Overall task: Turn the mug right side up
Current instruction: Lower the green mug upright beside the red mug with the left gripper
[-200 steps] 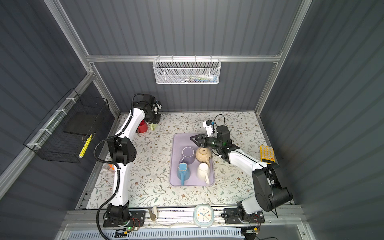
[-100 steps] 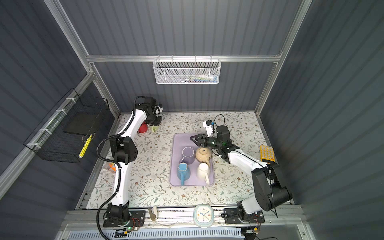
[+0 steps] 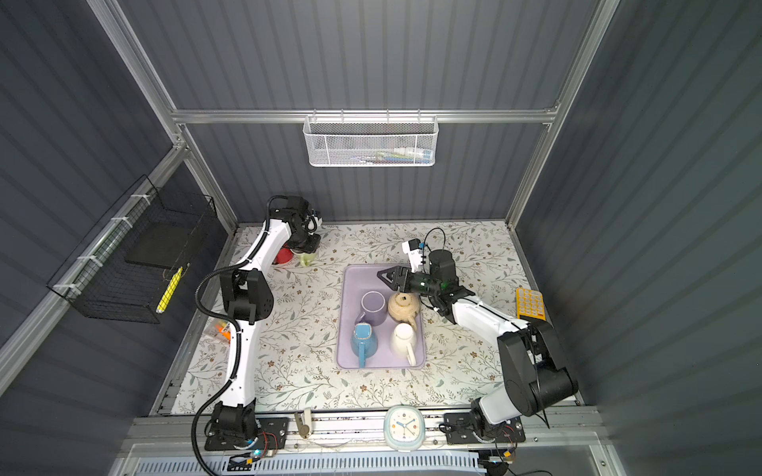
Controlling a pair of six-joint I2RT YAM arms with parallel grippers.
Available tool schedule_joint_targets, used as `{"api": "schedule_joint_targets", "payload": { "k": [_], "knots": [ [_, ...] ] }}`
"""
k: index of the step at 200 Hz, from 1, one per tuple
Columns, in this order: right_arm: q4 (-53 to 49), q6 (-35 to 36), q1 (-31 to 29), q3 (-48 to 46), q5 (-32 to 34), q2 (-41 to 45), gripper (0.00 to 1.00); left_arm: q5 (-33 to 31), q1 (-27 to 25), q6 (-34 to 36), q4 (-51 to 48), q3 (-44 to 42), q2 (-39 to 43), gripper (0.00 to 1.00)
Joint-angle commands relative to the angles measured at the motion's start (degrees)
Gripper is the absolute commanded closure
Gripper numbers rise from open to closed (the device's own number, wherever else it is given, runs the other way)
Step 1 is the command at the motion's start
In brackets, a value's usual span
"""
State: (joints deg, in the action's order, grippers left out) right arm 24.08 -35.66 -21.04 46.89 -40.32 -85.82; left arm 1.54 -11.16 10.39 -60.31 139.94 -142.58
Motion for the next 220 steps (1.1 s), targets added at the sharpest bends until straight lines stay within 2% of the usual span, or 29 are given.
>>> {"api": "schedule_joint_targets", "payload": {
  "k": [1,33,77,178,220],
  "knots": [
    [1.4,-0.1,0.0,-0.6,0.0,-0.7,0.43,0.3,0.5,0.9,1.1,0.9,0.1,0.98],
    [1.4,-0.2,0.1,-0.5,-0.1,-0.8,0.43,0.1,0.7,0.9,1.1,0.8,0.0,0.94],
    [1.5,-0.2,0.0,-0.5,0.0,-0.8,0.43,0.0,0.7,0.8,1.4,0.7,-0.3,0.8],
    [1.6,-0.2,0.0,-0.6,-0.1,-1.0,0.42,0.3,0.9,-0.5,1.9,1.3,-0.7,0.73],
    [1.5,-0.1,0.0,-0.7,0.1,-1.0,0.42,2.3,1.1,-1.9,4.3,1.7,0.5,0.61]
  ]
}}
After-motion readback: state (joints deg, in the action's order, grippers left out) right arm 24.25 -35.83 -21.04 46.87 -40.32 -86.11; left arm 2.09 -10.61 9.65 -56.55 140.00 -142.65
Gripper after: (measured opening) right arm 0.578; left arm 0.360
